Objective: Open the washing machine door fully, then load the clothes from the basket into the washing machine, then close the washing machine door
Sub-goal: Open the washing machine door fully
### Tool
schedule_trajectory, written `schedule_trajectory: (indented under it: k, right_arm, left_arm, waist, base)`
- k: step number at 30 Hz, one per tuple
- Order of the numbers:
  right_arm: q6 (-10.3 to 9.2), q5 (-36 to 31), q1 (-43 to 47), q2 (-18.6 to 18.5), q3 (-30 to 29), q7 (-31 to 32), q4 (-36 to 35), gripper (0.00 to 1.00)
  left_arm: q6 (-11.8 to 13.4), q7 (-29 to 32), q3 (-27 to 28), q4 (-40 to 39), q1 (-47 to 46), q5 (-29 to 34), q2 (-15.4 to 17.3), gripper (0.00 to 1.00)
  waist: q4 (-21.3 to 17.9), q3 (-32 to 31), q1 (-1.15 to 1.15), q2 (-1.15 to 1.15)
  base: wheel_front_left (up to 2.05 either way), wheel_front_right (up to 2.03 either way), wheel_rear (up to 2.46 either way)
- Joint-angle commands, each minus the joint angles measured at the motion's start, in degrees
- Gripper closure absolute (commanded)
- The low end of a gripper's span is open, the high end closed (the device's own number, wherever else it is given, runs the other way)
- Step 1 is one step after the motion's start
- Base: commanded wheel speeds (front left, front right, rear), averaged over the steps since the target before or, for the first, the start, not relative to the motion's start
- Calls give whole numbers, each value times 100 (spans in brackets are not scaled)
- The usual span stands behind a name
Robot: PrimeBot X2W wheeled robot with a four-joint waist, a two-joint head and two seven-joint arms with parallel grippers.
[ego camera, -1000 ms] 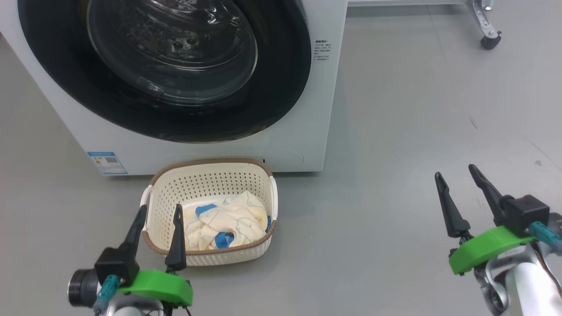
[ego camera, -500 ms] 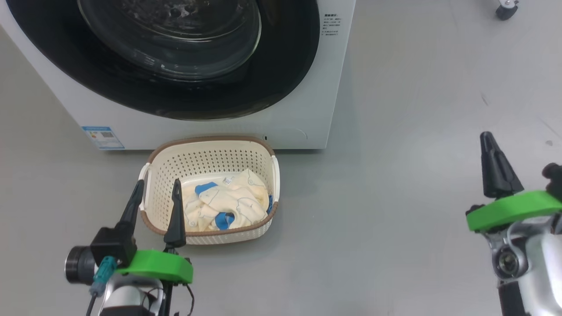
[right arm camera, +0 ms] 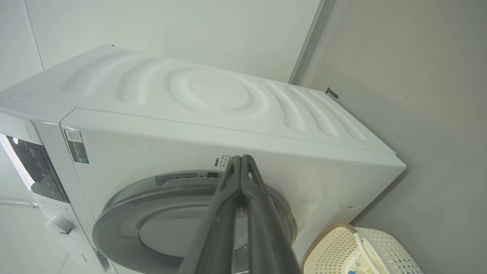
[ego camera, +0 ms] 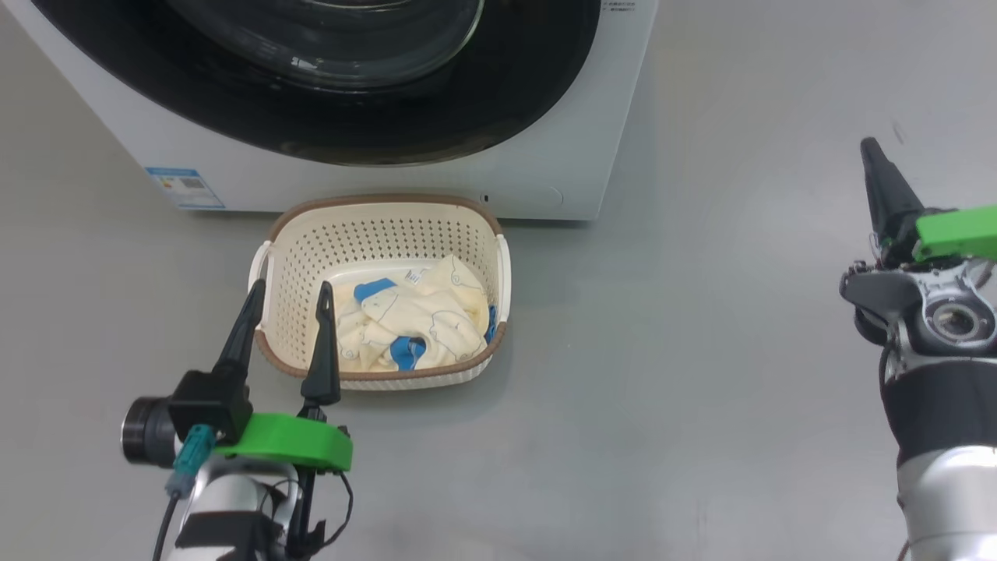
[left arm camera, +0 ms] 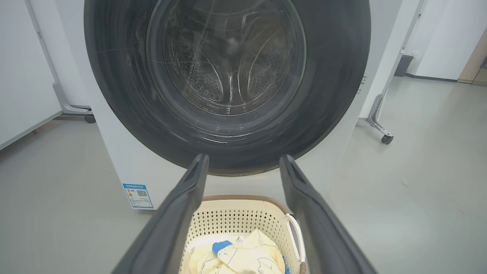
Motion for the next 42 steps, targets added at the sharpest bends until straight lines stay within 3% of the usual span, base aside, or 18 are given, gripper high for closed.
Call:
schedule_trajectory:
  k: [1,9,16,28,42]
  right_arm:
    - [-15,195,-370,-16,107,147,-105,100]
    - [-15,1565,-1522,-15,288,902,840,100]
    - [-15,2095,-2504,-15,454,1256,1496,100]
    - [-15,2017,-4117,-150,698,1315,2557,100]
    - [-15,1553,-5163,-349,1082,1221,3637,100]
  left_arm:
    - [31,-63,164,-203,-226,60,61,0]
    - [34,-63,66,-170,-436,49,54,0]
    - [38,-63,-93,-163,-649,41,48,0]
    - [163,-63,-519,-190,-963,-204,44,0]
    - [324,-63,-922,-248,-1172,-442,44,0]
  waist:
    - [52,93,-1,0]
    - [227,393,-1,0]
    - [427,627,-1,0]
    - [885,999,-1,0]
    - [1317,1295,-1,0]
  base:
    - [0,0,0]
    - [0,0,0]
    - [0,0,0]
    - [0,0,0]
    - [0,0,0]
